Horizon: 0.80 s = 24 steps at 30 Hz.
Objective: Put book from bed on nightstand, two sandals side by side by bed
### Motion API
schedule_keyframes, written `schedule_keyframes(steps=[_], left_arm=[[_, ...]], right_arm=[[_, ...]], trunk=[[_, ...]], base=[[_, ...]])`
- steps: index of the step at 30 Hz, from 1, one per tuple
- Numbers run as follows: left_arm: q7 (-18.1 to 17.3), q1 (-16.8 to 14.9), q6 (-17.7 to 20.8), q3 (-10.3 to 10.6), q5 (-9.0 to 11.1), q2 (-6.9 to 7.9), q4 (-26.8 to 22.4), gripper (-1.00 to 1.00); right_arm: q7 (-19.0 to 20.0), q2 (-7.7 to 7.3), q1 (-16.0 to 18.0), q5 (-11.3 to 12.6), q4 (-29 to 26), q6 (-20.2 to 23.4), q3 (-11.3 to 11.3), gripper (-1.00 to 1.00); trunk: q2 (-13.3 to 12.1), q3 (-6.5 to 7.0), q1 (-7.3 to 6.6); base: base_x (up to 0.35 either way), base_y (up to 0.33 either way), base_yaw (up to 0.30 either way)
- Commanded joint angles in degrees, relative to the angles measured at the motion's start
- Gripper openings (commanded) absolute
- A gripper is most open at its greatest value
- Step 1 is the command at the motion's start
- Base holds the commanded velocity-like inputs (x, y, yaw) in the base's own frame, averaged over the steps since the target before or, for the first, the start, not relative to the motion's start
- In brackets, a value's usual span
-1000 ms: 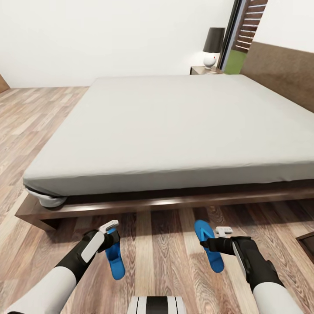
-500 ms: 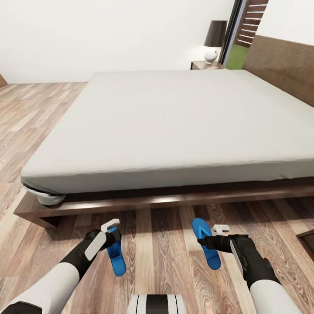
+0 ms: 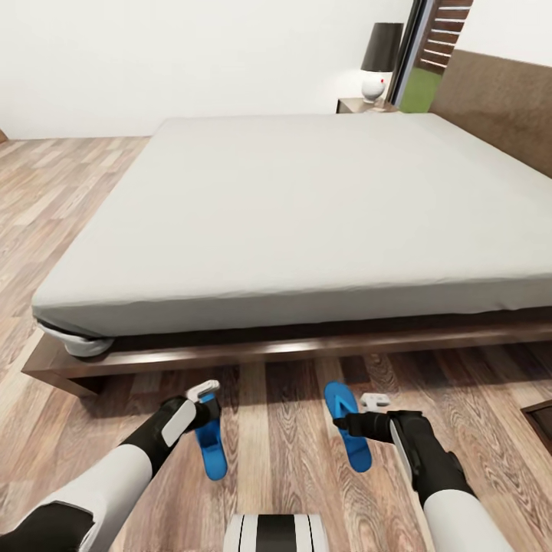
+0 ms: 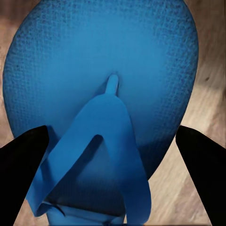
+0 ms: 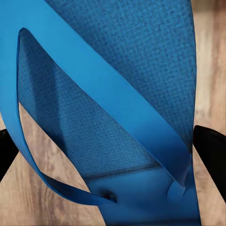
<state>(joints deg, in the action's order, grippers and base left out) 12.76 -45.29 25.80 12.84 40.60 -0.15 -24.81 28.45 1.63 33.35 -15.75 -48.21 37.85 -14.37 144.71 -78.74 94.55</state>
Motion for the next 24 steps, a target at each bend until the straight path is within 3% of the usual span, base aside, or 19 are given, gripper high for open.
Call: schedule_keyframes(steps=[1, 5, 17, 24], left_arm=[[0.58, -0.14, 0.19, 0.37, -0.39, -0.32, 0.02, -1.0], [0.74, -0.41, 0.34, 0.19, -3.06, -1.54, 0.41, -1.0], [0.84, -0.42, 0.39, 0.23, -4.58, -1.87, 0.54, -1.0], [0.86, -0.41, 0.39, 0.32, -4.79, -1.73, 0.55, -1.0]], right_arm=[[0.46, 0.16, 0.04, -0.51, -0.1, 0.21, -0.3, -1.0], [0.46, 0.39, 0.04, -0.51, -0.12, 0.21, -0.31, -1.0], [0.47, 0.49, -0.06, -0.51, -0.15, 0.21, -0.31, -1.0], [0.47, 0.49, -0.12, -0.51, -0.21, 0.21, -0.31, -1.0]], trunk=[[0.02, -0.14, -0.01], [0.02, -0.5, -0.01], [0.02, -1.08, -0.01], [0.02, -1.11, -0.01]], base=[[0.0, 0.0, 0.0], [0.0, 0.0, 0.0], [0.009, -0.008, 0.0], [0.161, -0.172, 0.0]])
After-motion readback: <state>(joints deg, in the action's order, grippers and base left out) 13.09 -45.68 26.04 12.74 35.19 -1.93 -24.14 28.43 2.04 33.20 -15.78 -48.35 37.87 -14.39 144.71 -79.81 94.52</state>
